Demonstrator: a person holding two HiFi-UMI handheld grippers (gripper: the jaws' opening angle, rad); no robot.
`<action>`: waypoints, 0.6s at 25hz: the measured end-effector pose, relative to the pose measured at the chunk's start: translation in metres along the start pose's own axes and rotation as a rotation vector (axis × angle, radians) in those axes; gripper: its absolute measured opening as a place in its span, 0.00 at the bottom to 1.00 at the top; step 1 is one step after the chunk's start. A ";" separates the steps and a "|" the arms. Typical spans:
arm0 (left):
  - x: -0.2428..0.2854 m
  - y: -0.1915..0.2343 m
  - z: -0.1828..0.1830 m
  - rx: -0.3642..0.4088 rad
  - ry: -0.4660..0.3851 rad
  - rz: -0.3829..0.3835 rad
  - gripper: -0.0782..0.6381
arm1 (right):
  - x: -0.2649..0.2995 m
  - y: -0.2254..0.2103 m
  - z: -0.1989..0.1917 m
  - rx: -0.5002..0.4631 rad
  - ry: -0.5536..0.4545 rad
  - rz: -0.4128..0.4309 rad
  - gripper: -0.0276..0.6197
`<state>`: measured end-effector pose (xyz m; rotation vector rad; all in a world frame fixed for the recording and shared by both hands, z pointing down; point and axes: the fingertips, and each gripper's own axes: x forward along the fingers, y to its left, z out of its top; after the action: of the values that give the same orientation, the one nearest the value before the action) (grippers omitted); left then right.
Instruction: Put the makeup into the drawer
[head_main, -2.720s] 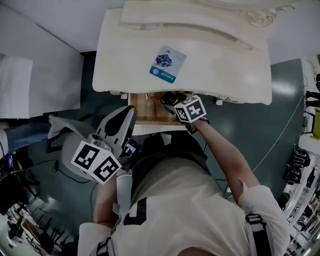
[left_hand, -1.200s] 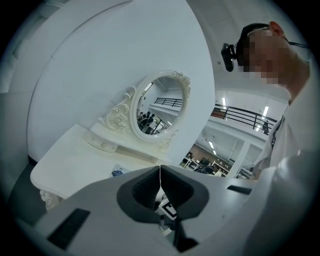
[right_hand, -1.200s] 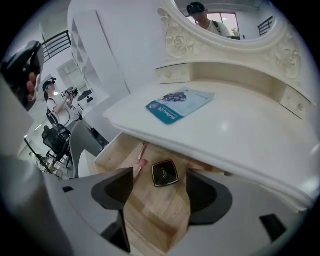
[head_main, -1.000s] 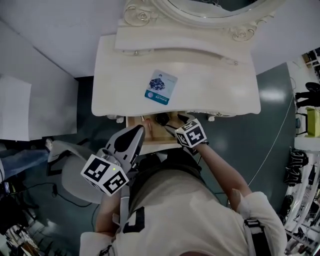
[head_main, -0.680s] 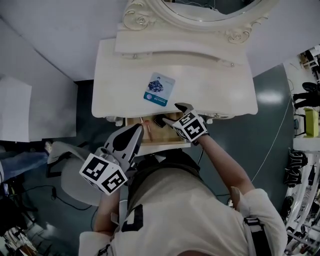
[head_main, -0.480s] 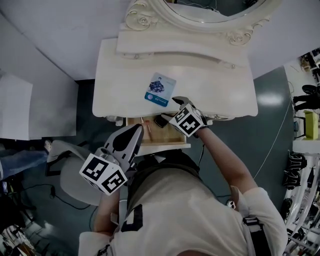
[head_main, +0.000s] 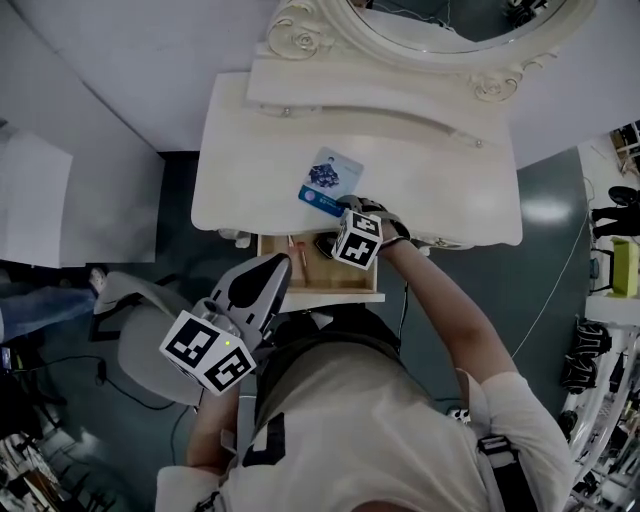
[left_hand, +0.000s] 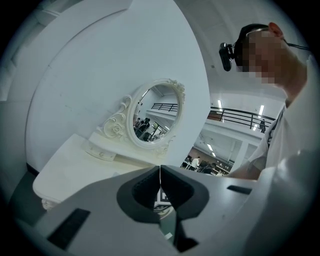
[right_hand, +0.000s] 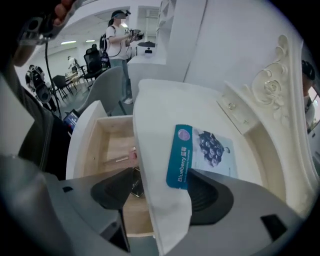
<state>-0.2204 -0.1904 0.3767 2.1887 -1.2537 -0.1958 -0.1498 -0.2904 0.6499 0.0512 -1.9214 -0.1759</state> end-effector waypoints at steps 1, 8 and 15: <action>0.000 0.001 0.000 0.000 0.001 0.003 0.19 | 0.004 0.001 -0.002 -0.019 0.009 -0.008 0.54; 0.003 0.001 -0.004 -0.005 0.007 0.000 0.19 | 0.007 0.002 -0.004 -0.083 0.011 -0.078 0.54; 0.005 -0.001 -0.006 -0.003 0.014 -0.002 0.19 | 0.005 0.008 -0.006 -0.058 -0.003 -0.129 0.54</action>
<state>-0.2145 -0.1911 0.3820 2.1853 -1.2428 -0.1829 -0.1458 -0.2840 0.6573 0.1369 -1.9154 -0.3182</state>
